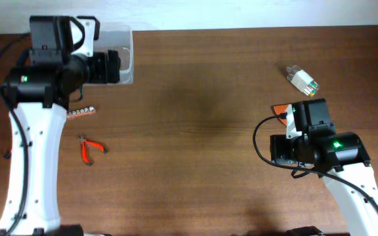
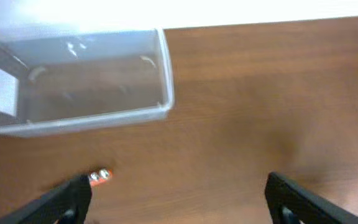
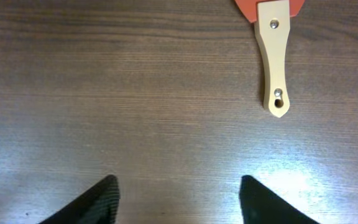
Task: Pack container
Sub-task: 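Reach the left gripper to the clear container and grip its rim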
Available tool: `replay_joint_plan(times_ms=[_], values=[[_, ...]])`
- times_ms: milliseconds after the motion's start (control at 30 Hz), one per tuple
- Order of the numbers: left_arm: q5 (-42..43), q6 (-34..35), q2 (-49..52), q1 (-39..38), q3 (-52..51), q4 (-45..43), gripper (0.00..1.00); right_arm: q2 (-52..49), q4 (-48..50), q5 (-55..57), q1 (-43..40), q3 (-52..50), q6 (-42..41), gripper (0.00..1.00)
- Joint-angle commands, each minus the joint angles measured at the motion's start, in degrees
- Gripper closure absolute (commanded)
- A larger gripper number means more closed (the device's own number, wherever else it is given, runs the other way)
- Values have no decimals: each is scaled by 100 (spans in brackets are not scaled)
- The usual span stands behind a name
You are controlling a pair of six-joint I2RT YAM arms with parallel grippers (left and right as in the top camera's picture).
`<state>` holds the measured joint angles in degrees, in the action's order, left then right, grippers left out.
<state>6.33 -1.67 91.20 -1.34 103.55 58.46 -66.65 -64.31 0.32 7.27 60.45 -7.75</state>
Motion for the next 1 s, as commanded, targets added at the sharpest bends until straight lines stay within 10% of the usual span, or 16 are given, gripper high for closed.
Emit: replay_joint_plan(times_ms=[0, 200, 967], values=[[-313, -94, 352, 127, 140, -267, 38, 4, -72, 4, -26, 127, -28, 44], [-317, -96, 868, 275, 140, -739, 74, 7, -162, -79, -26, 127, -26, 49], [-415, 105, 2931, 291, 190, -2352, 98, 7, -214, -144, -22, 129, -28, 48]])
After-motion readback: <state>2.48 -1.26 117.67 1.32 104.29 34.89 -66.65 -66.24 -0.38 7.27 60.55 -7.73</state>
